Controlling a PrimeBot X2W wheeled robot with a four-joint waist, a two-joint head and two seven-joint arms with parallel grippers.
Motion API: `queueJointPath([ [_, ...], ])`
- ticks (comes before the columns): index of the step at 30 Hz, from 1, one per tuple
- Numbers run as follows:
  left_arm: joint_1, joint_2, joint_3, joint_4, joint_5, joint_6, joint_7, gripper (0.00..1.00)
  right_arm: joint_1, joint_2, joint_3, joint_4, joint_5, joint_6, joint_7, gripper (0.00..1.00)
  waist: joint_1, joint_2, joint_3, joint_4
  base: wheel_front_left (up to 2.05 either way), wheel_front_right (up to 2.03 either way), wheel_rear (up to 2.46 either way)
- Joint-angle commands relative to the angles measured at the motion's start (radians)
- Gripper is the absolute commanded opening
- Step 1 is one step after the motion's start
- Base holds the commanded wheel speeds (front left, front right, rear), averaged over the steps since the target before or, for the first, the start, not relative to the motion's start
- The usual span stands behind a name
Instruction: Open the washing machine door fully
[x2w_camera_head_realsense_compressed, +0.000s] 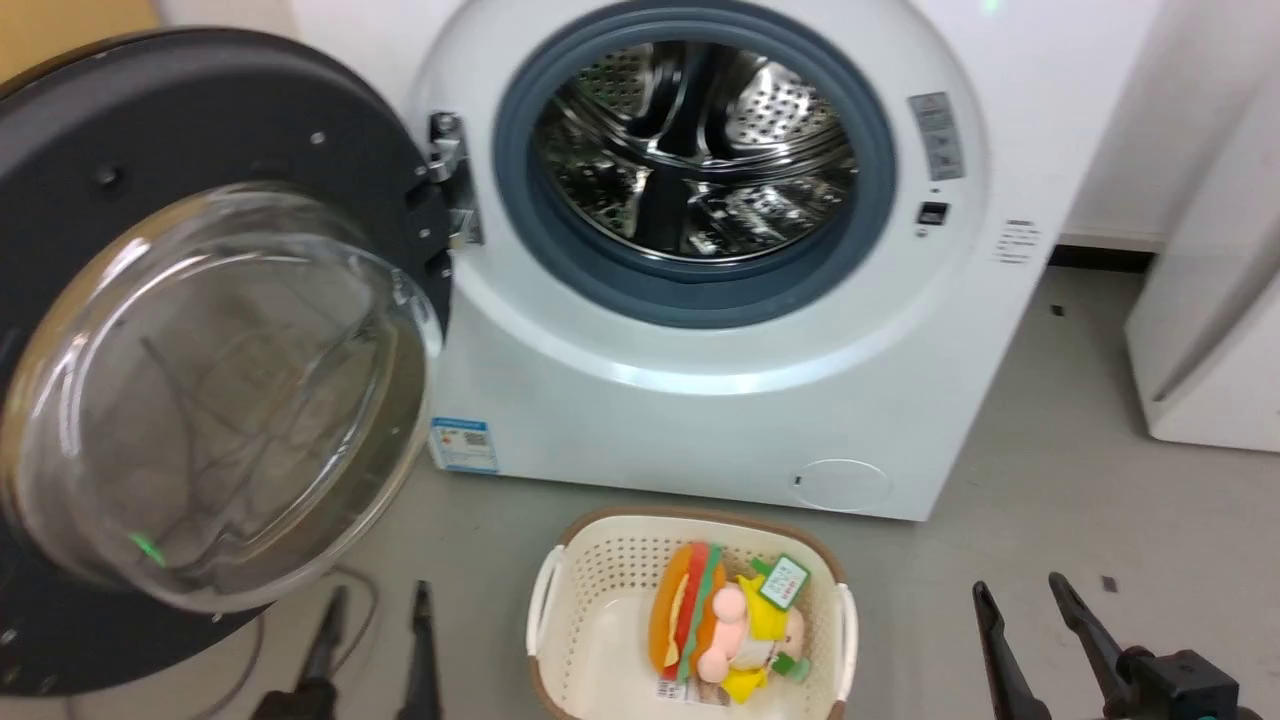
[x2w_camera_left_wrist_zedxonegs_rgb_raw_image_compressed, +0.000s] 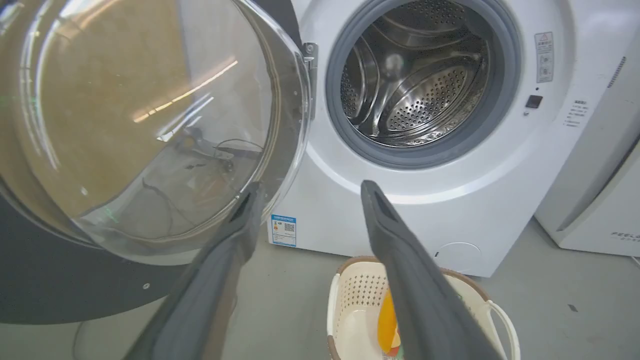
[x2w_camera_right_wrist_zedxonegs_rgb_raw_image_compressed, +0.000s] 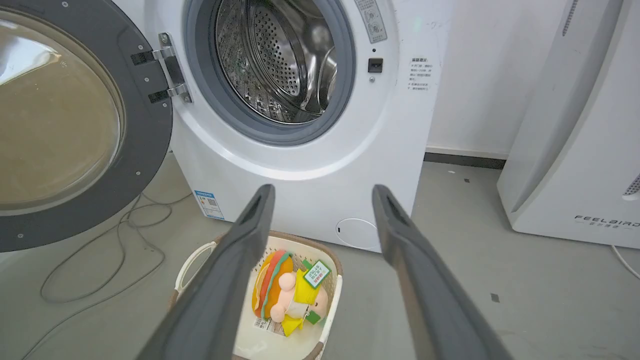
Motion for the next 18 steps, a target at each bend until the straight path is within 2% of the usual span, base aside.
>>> queueJointPath([
  [1, 0.005, -0.006, -0.012, -0.001, 0.000, -0.005, 0.005, 1.00, 0.006, 0.003, 0.001, -0.012, -0.003, 0.001, -0.003, 1.00, 0.0000, -0.0001, -0.005, -0.024, 0.00, 0.00, 0.00],
  [9, -0.013, 0.001, -0.065, 0.023, 0.018, -0.016, 0.037, 1.00, 0.020, 0.003, 0.004, -0.053, -0.012, 0.001, 0.021, 1.00, 0.0000, -0.0001, -0.007, -0.093, 0.00, 0.00, 0.00],
  [18, -0.032, -0.001, -0.085, 0.055, 0.011, -0.012, 0.035, 1.00, 0.038, 0.003, 0.009, -0.057, -0.005, 0.001, 0.035, 1.00, 0.0000, -0.0001, 0.001, -0.118, 0.00, 0.00, 0.00],
])
